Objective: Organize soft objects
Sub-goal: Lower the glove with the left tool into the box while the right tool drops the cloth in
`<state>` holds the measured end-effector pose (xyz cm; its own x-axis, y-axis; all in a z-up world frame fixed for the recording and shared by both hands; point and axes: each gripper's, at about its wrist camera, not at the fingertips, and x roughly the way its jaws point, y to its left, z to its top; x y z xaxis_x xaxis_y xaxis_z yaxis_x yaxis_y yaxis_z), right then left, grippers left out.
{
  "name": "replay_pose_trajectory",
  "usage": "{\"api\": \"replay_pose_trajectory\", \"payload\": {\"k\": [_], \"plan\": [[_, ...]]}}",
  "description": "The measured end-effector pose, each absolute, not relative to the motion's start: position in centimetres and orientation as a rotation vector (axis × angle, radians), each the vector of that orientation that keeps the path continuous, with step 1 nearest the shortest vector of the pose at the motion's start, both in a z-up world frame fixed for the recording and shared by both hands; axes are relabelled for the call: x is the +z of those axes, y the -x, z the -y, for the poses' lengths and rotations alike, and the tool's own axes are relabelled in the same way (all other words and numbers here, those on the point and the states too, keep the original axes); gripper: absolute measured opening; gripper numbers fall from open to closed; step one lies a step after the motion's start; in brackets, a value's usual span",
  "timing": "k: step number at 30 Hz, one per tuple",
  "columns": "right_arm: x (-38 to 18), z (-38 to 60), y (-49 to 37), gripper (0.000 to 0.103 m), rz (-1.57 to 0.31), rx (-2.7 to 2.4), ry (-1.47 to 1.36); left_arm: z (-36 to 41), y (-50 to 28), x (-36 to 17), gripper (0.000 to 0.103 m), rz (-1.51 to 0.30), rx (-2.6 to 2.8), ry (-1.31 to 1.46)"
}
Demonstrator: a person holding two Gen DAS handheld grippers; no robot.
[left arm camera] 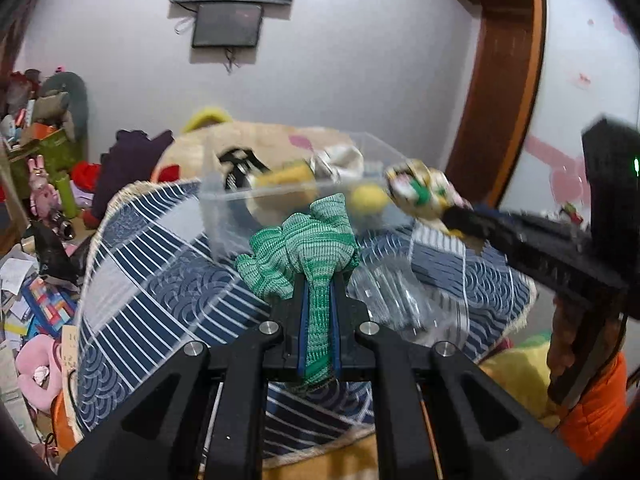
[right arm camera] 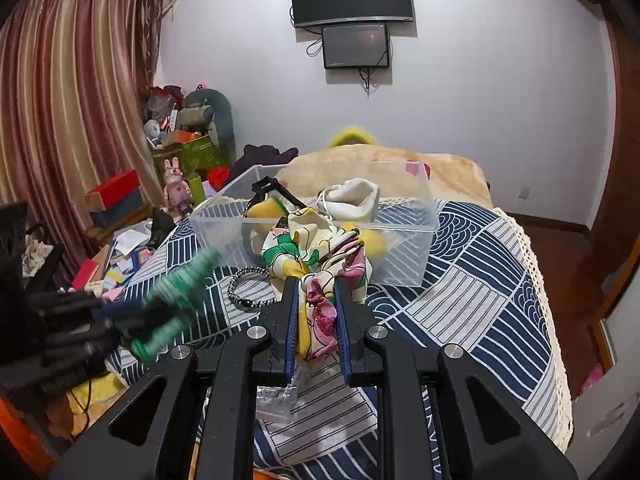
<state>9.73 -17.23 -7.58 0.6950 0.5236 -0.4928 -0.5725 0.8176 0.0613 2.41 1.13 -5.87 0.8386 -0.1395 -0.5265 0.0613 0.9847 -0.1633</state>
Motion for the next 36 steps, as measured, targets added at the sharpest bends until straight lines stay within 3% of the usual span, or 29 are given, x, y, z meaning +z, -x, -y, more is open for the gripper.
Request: {"api": "replay_pose_trajectory", "payload": {"k": [22,36], "plan": [[-3.3,17.8,-13.1,0.015,-0.405,0.524,0.1,-3.3,-10.0,-0.6,0.009,-0.413,-0.042,0.156],[-4.9,16.3,-18.4,0.015,-0.464,0.486,0.096,-1.9,-17.6,-2.8,0.009,-0.502,-0.103,0.204]]}}
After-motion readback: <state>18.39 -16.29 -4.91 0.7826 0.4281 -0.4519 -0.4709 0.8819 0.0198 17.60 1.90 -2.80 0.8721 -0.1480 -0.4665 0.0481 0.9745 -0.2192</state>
